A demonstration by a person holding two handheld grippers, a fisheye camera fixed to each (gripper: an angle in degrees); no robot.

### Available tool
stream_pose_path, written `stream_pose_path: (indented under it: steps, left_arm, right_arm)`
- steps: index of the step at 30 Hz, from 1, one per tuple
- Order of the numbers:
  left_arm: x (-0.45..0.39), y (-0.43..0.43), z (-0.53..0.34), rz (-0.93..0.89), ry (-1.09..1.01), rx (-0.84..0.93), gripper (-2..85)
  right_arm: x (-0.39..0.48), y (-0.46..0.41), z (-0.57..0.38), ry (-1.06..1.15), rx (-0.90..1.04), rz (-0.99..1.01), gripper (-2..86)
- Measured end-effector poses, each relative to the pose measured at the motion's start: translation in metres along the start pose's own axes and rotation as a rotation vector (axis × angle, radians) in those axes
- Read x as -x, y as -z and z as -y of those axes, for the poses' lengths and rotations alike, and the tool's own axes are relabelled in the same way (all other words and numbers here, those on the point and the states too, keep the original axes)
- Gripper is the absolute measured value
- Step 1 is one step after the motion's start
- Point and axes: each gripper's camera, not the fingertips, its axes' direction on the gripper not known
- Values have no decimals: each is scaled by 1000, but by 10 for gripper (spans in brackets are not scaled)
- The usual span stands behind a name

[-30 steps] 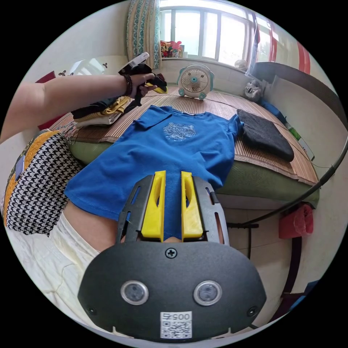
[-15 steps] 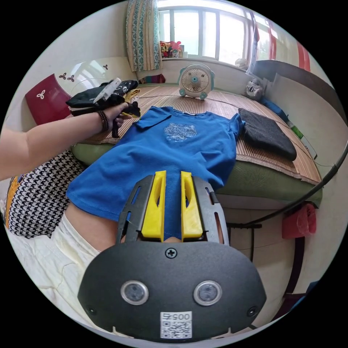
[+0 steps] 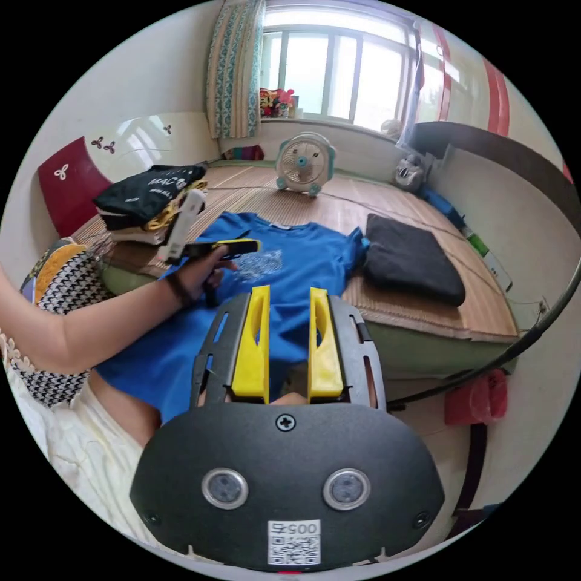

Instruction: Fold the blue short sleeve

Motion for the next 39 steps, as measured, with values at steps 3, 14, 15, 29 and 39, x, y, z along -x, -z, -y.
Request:
stream_pose_path:
  steps: [3, 14, 15, 29, 39]
  left_arm:
    - [2, 6, -7, 14, -33, -52, 39]
    - [6, 5, -28, -78, -65, -60, 49]
    - [4, 1, -29, -76, -75, -50, 49]
    - [-7, -19, -41, -32, -152, 29, 9]
    - [-12, -24, -53, -17, -178, -2, -6]
  right_arm:
    - [-44, -37, 48, 3, 0, -62, 88]
    - [-139, -182, 187, -116, 133, -109, 129]
    - [-141, -187, 190, -114, 144, -118, 129]
    - [-127, -162, 209, -40, 138, -128, -2]
    - [-79, -133, 250, -2, 116, -71, 2]
